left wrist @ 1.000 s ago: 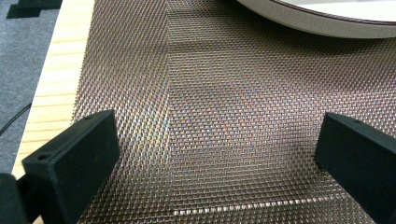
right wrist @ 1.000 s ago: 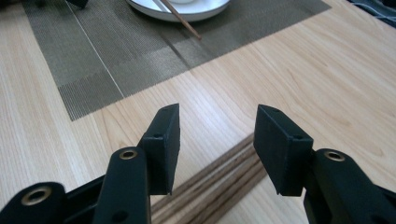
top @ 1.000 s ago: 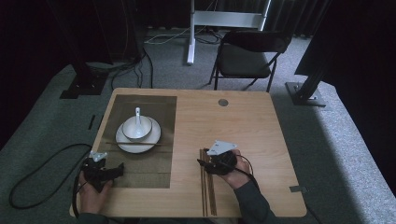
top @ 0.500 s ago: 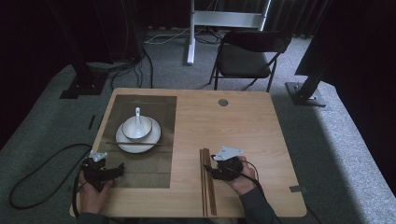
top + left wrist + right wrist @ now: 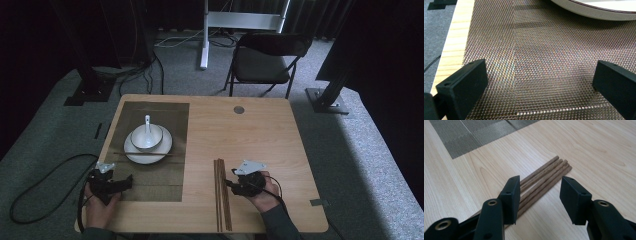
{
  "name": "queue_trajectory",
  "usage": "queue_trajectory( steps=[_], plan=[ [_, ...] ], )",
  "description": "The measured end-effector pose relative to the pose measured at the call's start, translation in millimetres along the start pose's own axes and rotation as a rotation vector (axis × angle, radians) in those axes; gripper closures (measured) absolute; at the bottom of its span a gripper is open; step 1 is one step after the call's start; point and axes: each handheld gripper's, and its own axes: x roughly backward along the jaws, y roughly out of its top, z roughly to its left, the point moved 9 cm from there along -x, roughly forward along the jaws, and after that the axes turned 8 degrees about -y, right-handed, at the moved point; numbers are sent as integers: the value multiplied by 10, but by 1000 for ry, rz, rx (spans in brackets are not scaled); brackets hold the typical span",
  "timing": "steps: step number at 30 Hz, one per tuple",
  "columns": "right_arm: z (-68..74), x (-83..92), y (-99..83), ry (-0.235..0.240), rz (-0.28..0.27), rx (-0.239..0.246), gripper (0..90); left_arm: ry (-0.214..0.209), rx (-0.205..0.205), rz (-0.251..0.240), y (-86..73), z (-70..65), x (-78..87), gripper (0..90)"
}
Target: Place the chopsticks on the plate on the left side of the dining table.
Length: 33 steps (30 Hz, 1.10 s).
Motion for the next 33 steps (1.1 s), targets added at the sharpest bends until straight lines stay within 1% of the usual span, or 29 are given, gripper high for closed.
queue_trajectory(
  steps=[5,9,14,23,33],
  plan=[
    [13,-7,-99,3,13,-23,501,0,0,0,0,0,0,2],
    [44,-29,-160,11,24,-26,508,0,0,0,0,0,0,2],
    [112,-57,-188,23,34,-17,514,0,0,0,0,0,0,2],
    [182,-142,-239,41,57,-10,532,0,0,0,0,0,0,2],
    [202,-199,-289,39,89,-13,565,0,0,0,0,0,0,2]
  ],
)
